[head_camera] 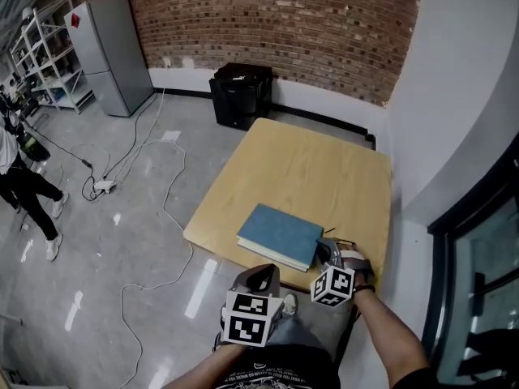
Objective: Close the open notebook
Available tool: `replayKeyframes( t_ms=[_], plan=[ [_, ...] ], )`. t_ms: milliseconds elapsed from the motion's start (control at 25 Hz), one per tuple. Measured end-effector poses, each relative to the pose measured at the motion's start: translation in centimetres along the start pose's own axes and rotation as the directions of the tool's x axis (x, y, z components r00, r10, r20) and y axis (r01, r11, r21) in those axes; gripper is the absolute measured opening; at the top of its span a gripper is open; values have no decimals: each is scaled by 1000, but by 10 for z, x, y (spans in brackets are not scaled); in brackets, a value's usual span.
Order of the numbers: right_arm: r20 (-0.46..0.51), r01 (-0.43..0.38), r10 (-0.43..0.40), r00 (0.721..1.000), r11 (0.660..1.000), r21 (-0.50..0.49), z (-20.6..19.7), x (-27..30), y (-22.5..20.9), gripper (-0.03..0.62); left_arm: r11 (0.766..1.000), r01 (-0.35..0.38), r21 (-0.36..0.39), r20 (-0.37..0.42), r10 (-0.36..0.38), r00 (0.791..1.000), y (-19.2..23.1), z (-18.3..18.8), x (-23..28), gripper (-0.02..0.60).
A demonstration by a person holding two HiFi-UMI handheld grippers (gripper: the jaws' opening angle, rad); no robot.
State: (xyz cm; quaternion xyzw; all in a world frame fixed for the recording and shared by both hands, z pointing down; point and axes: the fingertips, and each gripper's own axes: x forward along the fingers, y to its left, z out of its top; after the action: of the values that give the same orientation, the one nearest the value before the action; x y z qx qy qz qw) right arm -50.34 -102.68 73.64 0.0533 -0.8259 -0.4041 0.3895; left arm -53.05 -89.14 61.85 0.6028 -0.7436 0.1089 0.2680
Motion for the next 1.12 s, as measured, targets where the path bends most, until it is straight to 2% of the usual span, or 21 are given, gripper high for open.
replayKeyframes(
  t_ms=[120, 280, 440, 520, 640, 760, 880, 1040, 1120],
  plan=[
    [-19, 0, 0, 1000, 1000, -4, 42, -15, 2, 61, 1000, 0, -3, -1, 0, 1000, 25, 8, -42, 2],
    [-37, -3, 3, 999, 1000, 6, 55, -44, -3, 64, 1000, -4, -7, 2, 4, 1000, 20, 19, -75, 2],
    [-44, -3, 4, 999, 1000, 29, 91, -77, 29, 61, 1000, 2, -5, 13, -2, 1000, 31, 3, -128, 2],
    [-41, -6, 9, 999, 998, 70, 108, -93, 48, 60, 1000, 7, -5, 20, -6, 1000, 36, -12, -153, 2],
    [-34, -16, 21, 999, 986, 165, 135, -124, 55, 60, 1000, 15, -5, 27, -15, 1000, 37, -11, -190, 2],
    [-24, -14, 19, 1000, 979, 204, 153, -168, 40, 60, 1000, 22, -9, 32, -22, 999, 19, 10, -223, 2],
    [-14, -6, 10, 1000, 970, 243, 152, -202, 10, 60, 999, 30, -14, 37, -29, 999, -7, 42, -232, 2],
    [-2, -2, 3, 1000, 939, 345, 169, -246, 30, 58, 999, 44, -22, 52, -43, 998, -19, 31, -265, 2],
    [9, 1, -5, 1000, 926, 377, 150, -276, 20, 55, 999, 45, -17, 57, -44, 997, -54, 42, -264, 2]
  ],
)
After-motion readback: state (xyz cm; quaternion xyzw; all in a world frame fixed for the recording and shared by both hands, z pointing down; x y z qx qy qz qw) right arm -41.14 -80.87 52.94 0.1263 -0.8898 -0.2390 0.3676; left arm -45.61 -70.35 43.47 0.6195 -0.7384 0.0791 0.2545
